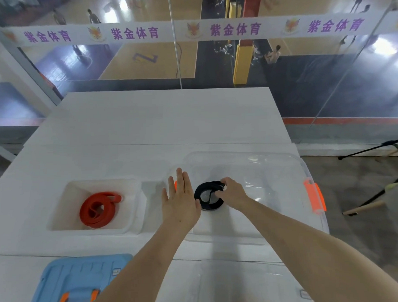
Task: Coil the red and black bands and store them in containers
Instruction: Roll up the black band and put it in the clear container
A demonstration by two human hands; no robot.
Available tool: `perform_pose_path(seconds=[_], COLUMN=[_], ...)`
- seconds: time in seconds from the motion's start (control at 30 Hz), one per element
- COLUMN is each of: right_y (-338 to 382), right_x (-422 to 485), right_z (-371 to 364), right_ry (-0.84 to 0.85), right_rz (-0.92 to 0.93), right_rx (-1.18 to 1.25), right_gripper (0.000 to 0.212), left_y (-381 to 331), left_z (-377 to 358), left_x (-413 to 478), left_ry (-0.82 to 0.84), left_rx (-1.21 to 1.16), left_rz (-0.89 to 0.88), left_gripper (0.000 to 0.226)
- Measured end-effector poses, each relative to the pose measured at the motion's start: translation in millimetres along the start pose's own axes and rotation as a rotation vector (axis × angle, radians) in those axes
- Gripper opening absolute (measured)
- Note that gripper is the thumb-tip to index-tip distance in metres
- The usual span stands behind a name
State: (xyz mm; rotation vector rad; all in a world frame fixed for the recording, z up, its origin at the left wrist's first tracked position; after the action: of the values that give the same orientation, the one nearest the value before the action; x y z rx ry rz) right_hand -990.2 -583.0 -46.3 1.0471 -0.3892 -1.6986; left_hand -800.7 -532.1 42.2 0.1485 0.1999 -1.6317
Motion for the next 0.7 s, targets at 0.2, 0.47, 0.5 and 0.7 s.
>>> perform_pose_path(seconds=[0.2,0.47,0.5,0.7], right_y=[43.1,6.5,-9.7,-131.5], right_x=[-95.5,-273.8,-291.8,-352.9], right_z=[47.5,64.2,60.8,30.3], right_ry=[-0.173,-0.522,-0.544,-0.520], right_rz=[0.273,0.518,0.512,0.259], right_rx=[-0.206,-0.358,-0.355,-0.343], right_gripper=[0.041,0.029,0.029,0.032], left_y=[-4.7,-22.3,-21.3,-4.4], left_z=[21.1,13.6,2.1,-91.2], left_x=[-41.0,-182.7,-200.5,-263.4], left_ry=[-0.053,-0.358,-0.363,-0.105], left_rx=[-0.061,-0.182,-0.194,-0.210], left_rz=[-0.026,-0.211,-0.220,-0.139], left_gripper=[0.077,0.053,0.051,0.048])
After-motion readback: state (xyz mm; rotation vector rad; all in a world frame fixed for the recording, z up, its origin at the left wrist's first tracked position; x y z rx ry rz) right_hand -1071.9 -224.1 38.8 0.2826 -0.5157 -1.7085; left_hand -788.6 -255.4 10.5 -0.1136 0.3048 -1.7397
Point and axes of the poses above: each hand's wrist, its own x-axis towards the middle knuckle, its own z-axis out of the back of the hand, y = z × x, the point moved 5 cm from there along x, towards the middle knuckle, and after that the axes turned 2 degrees about x, right-handed, at the moved point
